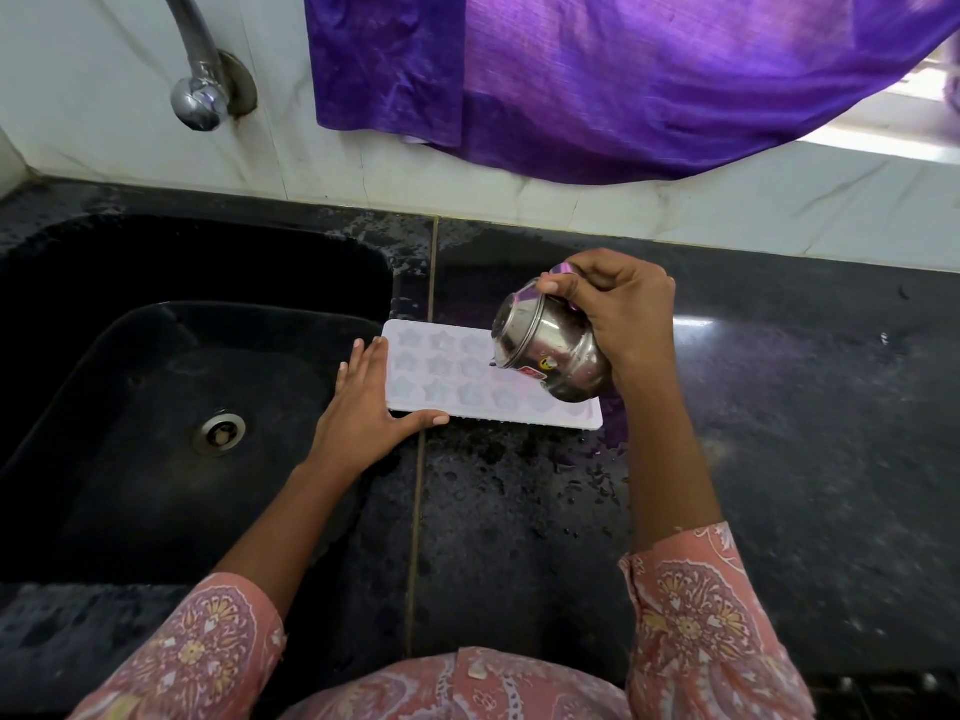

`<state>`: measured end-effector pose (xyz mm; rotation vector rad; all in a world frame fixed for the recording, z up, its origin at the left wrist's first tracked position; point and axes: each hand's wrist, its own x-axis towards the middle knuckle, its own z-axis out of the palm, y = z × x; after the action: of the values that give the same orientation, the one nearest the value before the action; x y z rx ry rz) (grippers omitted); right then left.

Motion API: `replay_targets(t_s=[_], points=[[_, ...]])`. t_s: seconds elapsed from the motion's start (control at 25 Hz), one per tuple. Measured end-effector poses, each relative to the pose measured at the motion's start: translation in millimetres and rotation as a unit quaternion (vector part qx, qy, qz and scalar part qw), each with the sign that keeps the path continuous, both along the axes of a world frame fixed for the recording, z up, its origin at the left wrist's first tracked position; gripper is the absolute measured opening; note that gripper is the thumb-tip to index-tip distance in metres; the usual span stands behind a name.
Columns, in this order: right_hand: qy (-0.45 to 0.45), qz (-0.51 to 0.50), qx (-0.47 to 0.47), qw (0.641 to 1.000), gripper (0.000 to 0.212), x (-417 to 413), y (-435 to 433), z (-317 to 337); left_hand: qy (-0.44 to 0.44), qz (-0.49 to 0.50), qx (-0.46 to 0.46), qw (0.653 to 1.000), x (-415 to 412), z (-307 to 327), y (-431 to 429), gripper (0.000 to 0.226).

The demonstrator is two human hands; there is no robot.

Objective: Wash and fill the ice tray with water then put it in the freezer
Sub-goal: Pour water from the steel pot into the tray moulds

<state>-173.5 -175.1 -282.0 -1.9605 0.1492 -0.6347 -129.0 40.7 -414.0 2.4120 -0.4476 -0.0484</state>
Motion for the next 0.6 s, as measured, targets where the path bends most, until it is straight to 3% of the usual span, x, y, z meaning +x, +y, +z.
replay_targets(t_s=[0.6], points=[[-0.001, 0.011, 0.016, 1.000, 0.008, 2.5, -1.5, -4.2, 0.005, 0.001, 0.002, 1.000, -1.6, 1.7, -0.1, 0.115]])
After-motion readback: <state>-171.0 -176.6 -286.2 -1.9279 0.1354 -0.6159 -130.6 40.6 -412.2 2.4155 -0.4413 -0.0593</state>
